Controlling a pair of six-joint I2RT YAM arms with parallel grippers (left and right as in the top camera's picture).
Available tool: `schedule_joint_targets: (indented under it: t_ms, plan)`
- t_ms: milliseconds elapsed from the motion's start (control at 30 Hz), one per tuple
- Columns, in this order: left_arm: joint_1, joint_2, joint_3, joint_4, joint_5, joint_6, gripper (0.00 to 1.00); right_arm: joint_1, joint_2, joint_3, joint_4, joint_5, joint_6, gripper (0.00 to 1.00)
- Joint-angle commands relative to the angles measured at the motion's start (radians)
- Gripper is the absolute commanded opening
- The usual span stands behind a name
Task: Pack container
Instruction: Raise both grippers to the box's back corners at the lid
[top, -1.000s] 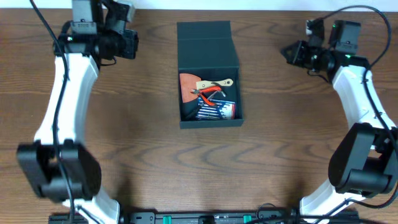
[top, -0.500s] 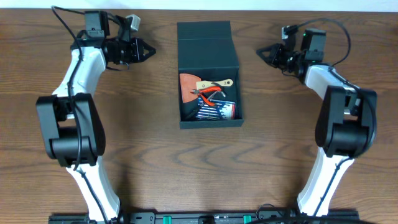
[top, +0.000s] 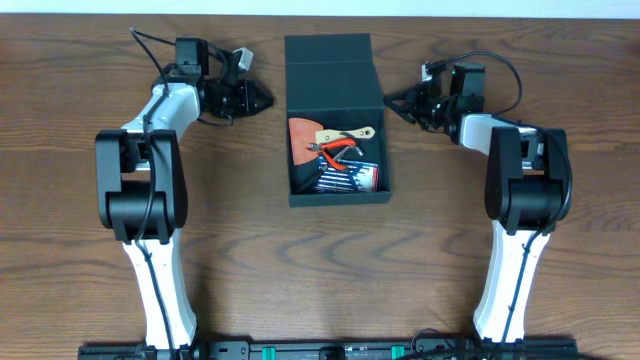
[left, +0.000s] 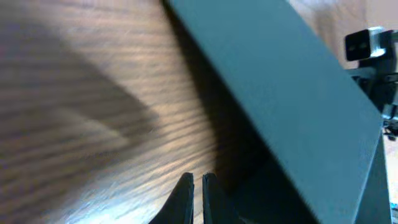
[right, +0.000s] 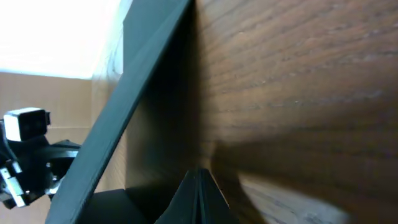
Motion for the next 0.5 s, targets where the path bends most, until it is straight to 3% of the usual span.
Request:
schedule_joint_targets:
  t_ms: [0,467]
  plan:
    - [-0.022,0.016,-0.002,0.023,0.013,-0.024,0.06,0.023,0.008,0.002,0.026,-0.012,0.016,0.01]
    - [-0.054,0.016,-0.002,0.076,0.006,-0.024,0.06,0.050,0.008,0.002,0.146,-0.008,0.018,0.01]
